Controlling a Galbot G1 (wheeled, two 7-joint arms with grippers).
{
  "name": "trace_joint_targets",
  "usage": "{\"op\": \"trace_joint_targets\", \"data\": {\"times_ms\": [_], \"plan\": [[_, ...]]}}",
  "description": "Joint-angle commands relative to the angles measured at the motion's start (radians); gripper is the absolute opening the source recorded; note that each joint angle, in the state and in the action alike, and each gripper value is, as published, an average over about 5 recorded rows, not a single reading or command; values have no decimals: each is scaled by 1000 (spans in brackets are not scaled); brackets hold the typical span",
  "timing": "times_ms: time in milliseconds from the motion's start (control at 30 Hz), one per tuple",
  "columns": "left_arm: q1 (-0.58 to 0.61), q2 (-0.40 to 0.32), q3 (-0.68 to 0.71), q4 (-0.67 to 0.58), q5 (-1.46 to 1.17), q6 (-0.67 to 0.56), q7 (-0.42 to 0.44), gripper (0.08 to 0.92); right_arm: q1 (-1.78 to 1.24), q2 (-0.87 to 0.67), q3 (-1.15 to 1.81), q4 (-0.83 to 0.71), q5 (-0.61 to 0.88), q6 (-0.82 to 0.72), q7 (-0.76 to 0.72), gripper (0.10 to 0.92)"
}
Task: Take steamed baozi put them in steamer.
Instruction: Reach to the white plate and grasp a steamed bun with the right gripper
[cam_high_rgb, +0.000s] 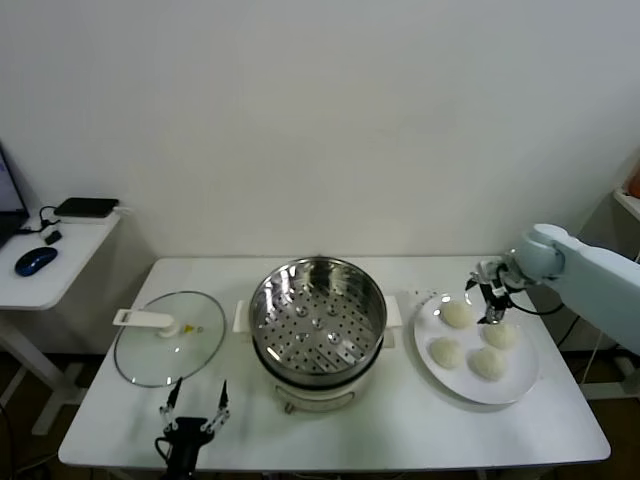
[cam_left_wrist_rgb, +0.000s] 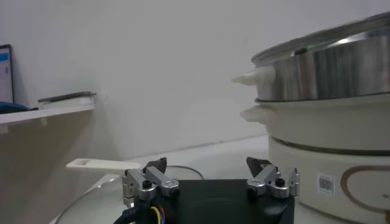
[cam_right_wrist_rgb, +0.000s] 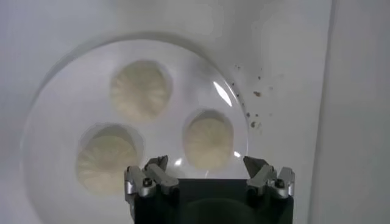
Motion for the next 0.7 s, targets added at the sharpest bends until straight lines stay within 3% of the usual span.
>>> {"op": "trace_joint_targets", "data": {"times_ms": [33,700], "plan": [[2,4,-11,13,7,-4,5,823,-1,191,-24,-257,-61,100,-42,823],[1,8,-20,32,36,-6,14,823,-104,261,60,-349,-150,60,-37,823]]}}
